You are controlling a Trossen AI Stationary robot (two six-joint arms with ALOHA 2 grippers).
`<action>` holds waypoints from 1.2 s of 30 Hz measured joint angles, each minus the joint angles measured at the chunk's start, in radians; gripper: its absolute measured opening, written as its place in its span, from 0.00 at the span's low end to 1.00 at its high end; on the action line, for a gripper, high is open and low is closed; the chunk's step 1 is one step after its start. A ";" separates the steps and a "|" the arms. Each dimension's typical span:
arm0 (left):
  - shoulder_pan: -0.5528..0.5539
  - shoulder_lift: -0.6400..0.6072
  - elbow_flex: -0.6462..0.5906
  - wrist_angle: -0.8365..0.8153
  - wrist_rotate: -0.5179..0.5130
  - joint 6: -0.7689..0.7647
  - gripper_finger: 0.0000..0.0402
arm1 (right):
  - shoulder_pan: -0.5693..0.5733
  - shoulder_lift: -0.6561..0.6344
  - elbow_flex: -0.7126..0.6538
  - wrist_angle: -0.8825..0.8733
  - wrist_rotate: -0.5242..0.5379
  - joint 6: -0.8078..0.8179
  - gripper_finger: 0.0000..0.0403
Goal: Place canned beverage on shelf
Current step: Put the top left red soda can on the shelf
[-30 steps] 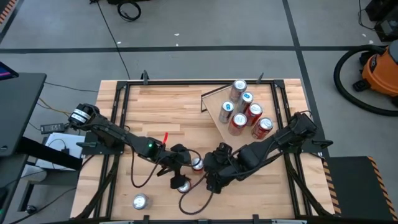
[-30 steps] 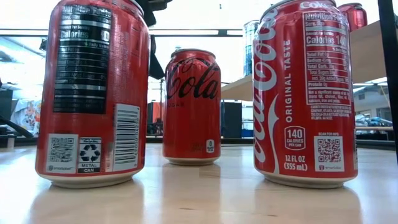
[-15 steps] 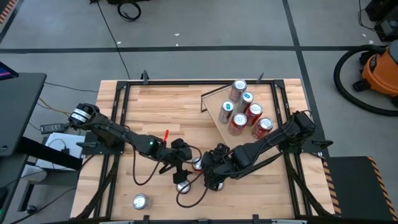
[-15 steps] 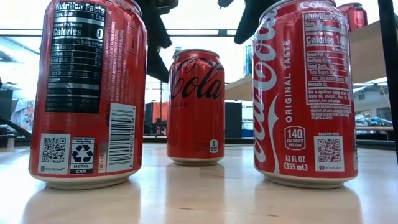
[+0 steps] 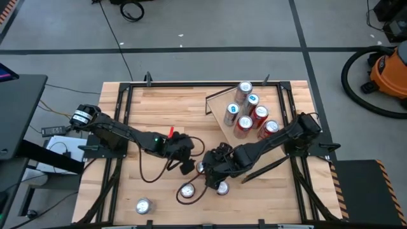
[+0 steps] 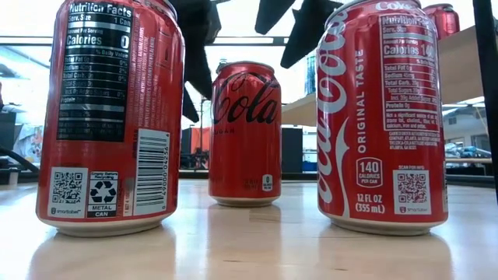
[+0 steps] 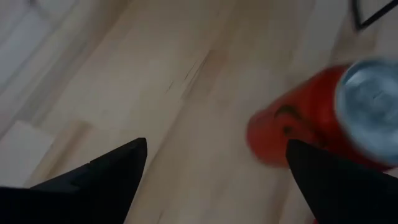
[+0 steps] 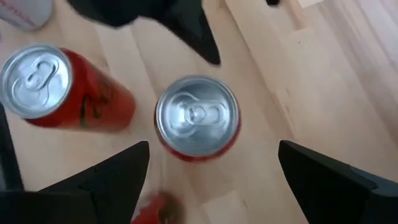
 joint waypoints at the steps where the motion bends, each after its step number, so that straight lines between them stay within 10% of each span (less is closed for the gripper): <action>1: 0.002 0.000 0.000 0.016 0.000 0.000 0.99 | -0.003 0.003 -0.003 0.003 0.006 -0.007 0.91; 36: -0.034 0.000 0.001 0.017 0.071 -0.008 0.99 | -0.058 0.001 -0.081 0.015 0.003 -0.257 0.91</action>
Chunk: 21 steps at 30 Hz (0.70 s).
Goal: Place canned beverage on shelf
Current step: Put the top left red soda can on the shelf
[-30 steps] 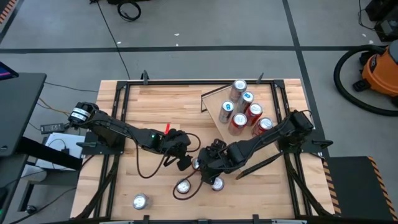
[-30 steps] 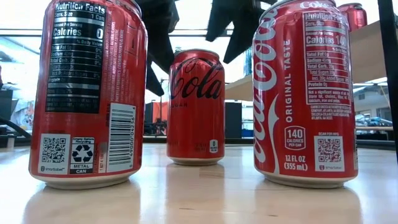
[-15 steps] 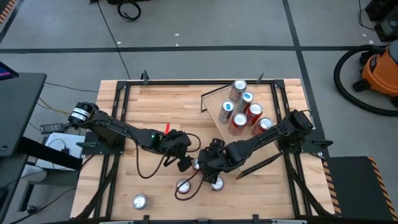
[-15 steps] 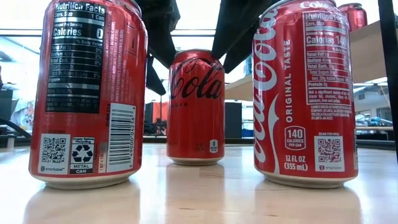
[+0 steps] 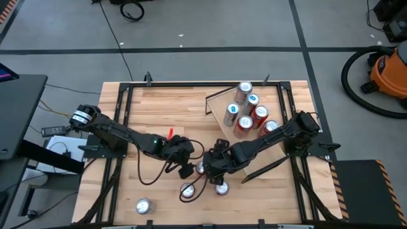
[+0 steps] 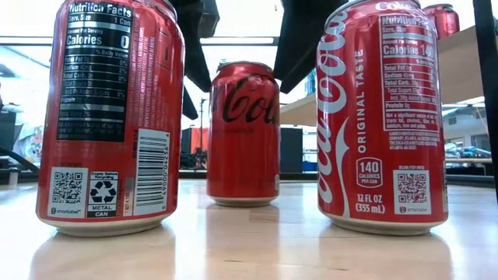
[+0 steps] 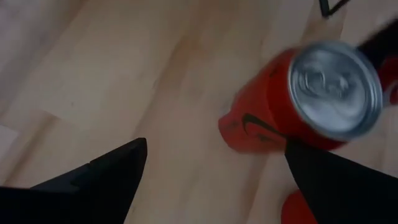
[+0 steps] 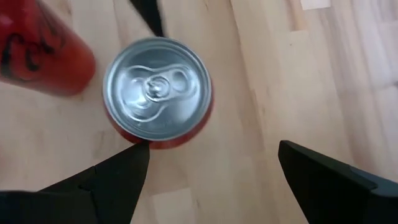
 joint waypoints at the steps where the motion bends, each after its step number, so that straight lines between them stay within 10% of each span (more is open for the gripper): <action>1: -0.003 0.001 0.000 -0.002 0.008 0.000 0.99 | 0.000 0.000 0.000 -0.006 0.009 -0.001 0.91; 12: -0.044 0.002 -0.001 0.006 0.090 -0.023 0.99 | -0.007 0.002 -0.001 -0.047 0.116 0.042 0.91; 21: -0.047 0.002 -0.001 -0.123 -0.026 -0.075 0.99 | 0.002 -0.001 0.032 -0.068 -0.002 0.052 0.91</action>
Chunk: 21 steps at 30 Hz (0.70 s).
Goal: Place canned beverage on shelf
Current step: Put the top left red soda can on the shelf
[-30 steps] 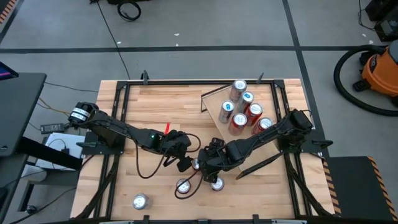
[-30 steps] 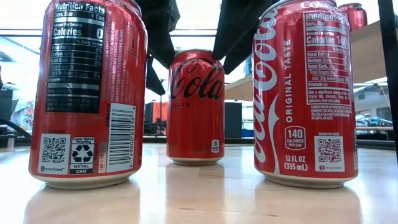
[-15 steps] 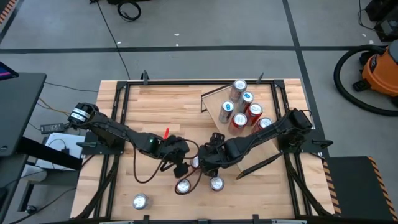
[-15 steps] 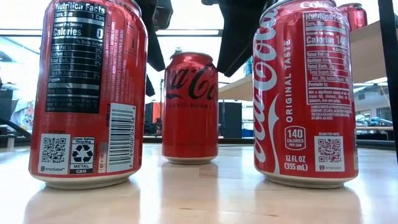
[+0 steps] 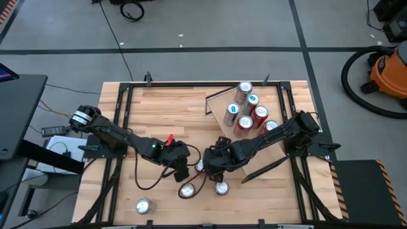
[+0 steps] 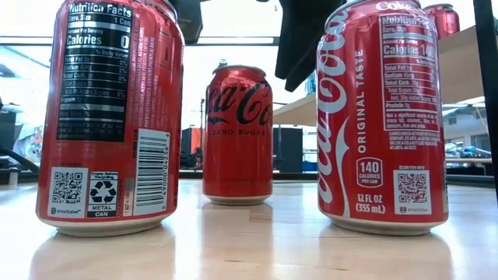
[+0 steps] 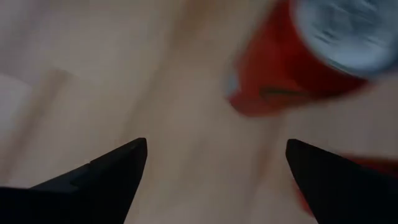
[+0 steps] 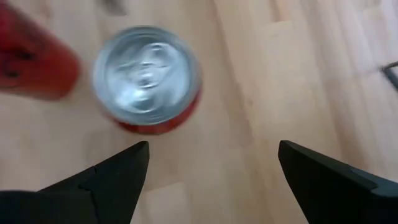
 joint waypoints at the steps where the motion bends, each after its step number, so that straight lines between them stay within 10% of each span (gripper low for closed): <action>1: 0.000 0.000 0.000 -0.008 -0.040 -0.007 0.99 | 0.004 0.000 0.004 0.002 -0.014 -0.004 0.91; 7: 0.009 0.002 0.000 0.044 -0.162 -0.009 0.99 | 0.023 0.000 0.013 0.048 -0.051 -0.014 0.91; 21: 0.046 0.005 0.000 0.099 -0.086 0.000 0.99 | 0.005 0.010 -0.012 0.134 -0.018 -0.041 0.91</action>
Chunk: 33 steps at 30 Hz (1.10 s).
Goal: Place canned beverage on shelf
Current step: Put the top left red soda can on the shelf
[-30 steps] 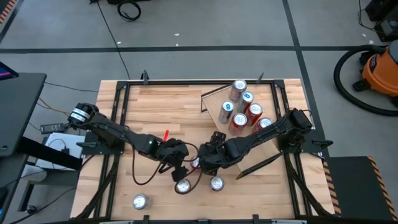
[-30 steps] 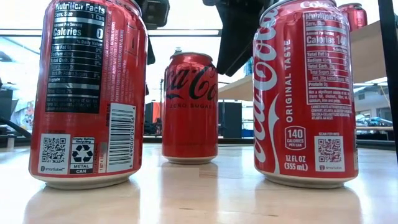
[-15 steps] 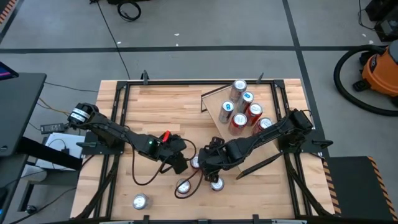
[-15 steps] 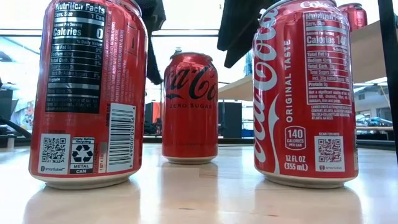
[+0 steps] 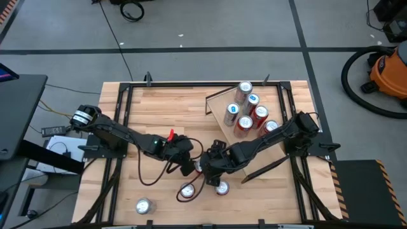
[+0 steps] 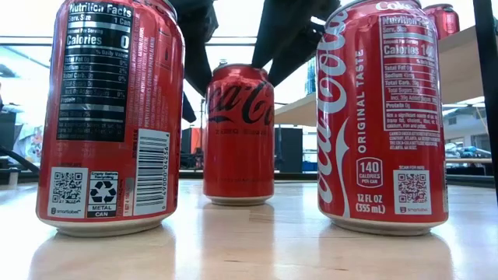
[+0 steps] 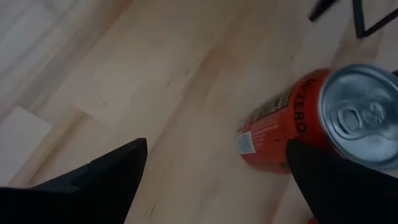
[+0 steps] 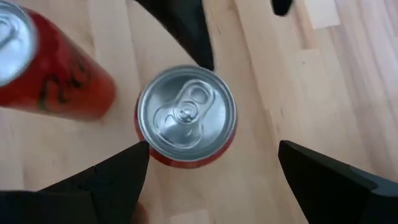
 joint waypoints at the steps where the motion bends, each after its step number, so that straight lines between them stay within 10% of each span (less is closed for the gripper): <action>1: -0.003 0.000 0.000 -0.003 0.000 0.000 0.99 | -0.003 0.000 0.000 -0.008 0.000 -0.004 0.91; 20: -0.093 -0.007 0.000 -0.077 0.054 0.004 0.99 | -0.040 0.000 0.016 -0.122 0.031 -0.002 0.91; 33: -0.010 0.001 0.000 -0.103 -0.093 -0.074 0.99 | 0.006 -0.001 0.007 0.031 0.018 -0.019 0.91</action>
